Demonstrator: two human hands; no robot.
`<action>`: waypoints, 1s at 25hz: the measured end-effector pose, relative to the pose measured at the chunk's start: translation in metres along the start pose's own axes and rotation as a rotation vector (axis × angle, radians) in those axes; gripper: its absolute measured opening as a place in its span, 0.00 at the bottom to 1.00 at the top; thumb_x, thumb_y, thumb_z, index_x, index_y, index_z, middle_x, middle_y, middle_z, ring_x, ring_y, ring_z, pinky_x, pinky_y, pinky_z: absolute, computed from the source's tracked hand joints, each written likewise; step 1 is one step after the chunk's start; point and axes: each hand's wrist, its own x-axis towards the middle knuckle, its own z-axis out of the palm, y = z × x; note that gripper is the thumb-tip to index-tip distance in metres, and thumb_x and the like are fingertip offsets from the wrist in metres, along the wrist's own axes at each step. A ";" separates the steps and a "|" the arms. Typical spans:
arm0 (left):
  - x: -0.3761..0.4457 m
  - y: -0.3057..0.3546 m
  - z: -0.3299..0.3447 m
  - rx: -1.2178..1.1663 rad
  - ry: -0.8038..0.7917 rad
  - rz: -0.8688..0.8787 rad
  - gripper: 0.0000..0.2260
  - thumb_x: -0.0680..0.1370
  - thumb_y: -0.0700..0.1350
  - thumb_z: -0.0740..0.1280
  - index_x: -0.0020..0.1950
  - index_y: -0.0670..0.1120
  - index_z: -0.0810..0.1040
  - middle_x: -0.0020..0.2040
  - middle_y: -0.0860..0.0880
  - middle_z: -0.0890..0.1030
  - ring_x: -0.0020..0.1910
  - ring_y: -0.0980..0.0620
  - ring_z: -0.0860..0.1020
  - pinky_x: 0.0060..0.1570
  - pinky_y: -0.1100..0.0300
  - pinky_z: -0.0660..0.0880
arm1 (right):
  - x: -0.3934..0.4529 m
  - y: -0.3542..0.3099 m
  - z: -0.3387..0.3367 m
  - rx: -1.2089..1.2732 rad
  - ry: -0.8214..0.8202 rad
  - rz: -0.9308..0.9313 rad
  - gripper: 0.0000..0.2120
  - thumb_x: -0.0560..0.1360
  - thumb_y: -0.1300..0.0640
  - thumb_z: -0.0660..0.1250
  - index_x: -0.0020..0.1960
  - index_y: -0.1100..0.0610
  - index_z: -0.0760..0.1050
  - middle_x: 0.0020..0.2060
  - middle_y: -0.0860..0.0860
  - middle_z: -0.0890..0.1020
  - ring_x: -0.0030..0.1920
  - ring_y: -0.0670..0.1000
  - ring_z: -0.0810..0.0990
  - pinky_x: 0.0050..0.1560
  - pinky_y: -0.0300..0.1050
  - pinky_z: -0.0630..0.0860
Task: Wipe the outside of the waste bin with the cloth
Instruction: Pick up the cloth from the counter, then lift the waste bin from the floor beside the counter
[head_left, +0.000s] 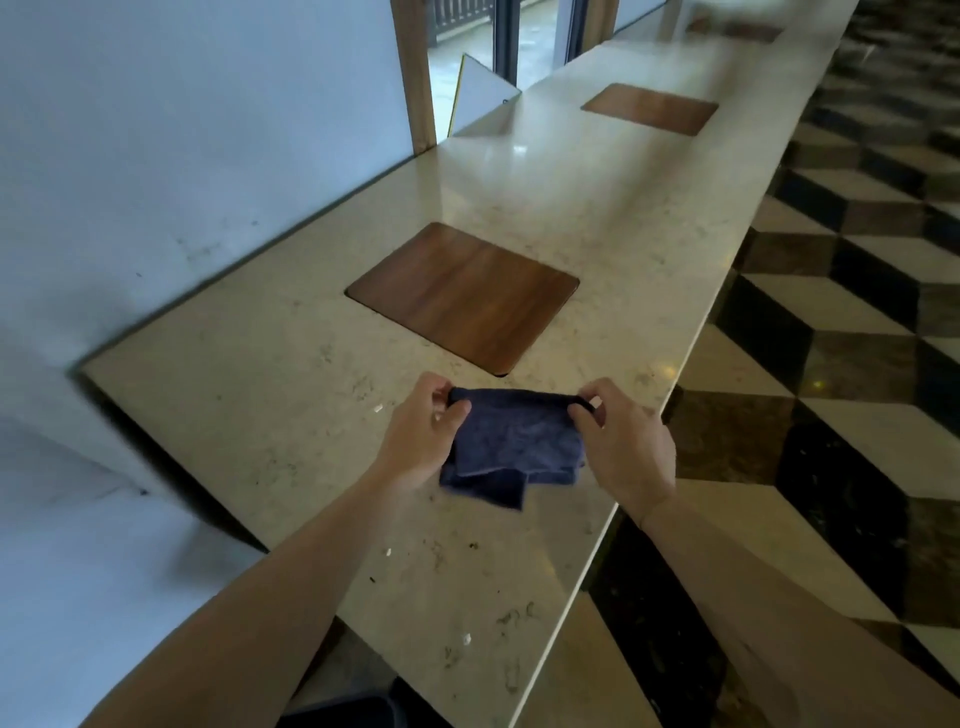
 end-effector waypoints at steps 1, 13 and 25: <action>-0.011 0.014 -0.011 -0.012 0.028 0.034 0.08 0.78 0.46 0.66 0.54 0.47 0.71 0.46 0.49 0.80 0.45 0.50 0.79 0.42 0.59 0.72 | -0.006 -0.010 -0.013 0.027 0.022 -0.012 0.05 0.81 0.47 0.63 0.54 0.46 0.73 0.38 0.47 0.81 0.36 0.52 0.78 0.31 0.42 0.70; -0.169 0.143 -0.147 -0.094 0.400 0.336 0.05 0.77 0.47 0.65 0.50 0.55 0.70 0.44 0.59 0.79 0.42 0.62 0.77 0.39 0.71 0.71 | -0.138 -0.146 -0.104 1.183 -0.001 0.106 0.10 0.83 0.62 0.59 0.49 0.46 0.67 0.53 0.61 0.78 0.48 0.55 0.79 0.47 0.50 0.76; -0.372 0.105 -0.214 0.049 0.155 0.616 0.05 0.79 0.47 0.62 0.53 0.56 0.70 0.50 0.55 0.78 0.49 0.58 0.77 0.49 0.60 0.77 | -0.355 -0.256 -0.042 1.849 -0.216 0.314 0.18 0.83 0.47 0.58 0.72 0.43 0.68 0.64 0.57 0.79 0.60 0.58 0.82 0.56 0.58 0.80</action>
